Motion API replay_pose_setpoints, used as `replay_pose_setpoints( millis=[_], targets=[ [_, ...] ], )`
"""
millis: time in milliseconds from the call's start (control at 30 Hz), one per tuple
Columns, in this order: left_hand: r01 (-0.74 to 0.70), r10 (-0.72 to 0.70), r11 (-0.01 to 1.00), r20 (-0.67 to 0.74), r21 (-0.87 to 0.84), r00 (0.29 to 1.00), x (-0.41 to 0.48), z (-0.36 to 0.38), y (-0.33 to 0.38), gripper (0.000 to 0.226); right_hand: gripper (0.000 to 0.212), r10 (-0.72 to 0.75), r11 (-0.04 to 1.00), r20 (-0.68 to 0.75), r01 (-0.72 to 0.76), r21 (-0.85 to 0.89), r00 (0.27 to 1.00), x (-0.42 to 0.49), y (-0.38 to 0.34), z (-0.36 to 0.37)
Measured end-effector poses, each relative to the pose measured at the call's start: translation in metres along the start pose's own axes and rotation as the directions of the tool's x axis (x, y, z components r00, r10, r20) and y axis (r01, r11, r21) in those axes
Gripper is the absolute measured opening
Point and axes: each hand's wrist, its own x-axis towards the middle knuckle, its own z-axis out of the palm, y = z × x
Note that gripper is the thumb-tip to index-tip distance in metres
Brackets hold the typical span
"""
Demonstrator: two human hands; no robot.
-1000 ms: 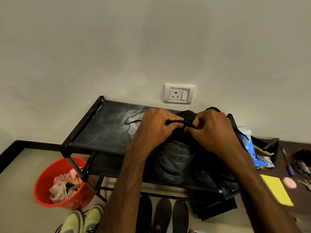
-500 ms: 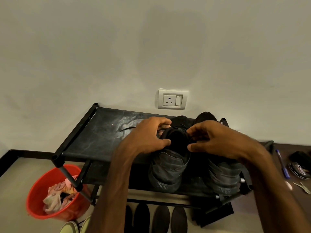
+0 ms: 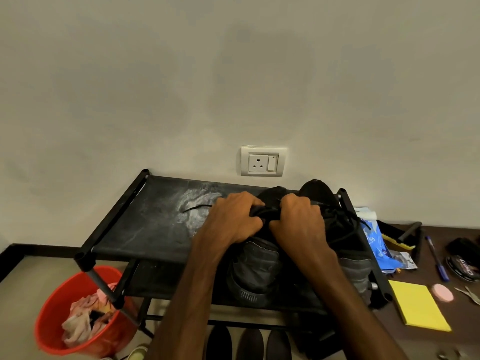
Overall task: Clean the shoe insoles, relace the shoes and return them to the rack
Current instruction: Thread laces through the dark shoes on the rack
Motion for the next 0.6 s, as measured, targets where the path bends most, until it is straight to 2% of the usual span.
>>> replay_pose_setpoints(
  millis=[167, 367, 600],
  targets=[
    [-0.001, -0.006, 0.994, -0.066, -0.112, 0.998, -0.003, 0.005, -0.007, 0.033, 0.018, -0.048, 0.999, -0.040, 0.049, 0.013, 0.998, 0.000, 0.001, 0.007],
    [-0.005, -0.006, 0.988, -0.074, -0.156, 0.997, 0.000, 0.008, -0.009, 0.023, 0.010, -0.057, 0.998, 0.014, 0.056, 0.036, 0.998, 0.010, 0.008, 0.008],
    [-0.012, 0.000, 0.983, -0.063, -0.181, 0.998, 0.000, 0.008, -0.013, 0.023, 0.011, -0.047, 0.994, 0.046, 0.042, 0.097, 0.998, 0.017, 0.012, 0.008]
  ],
)
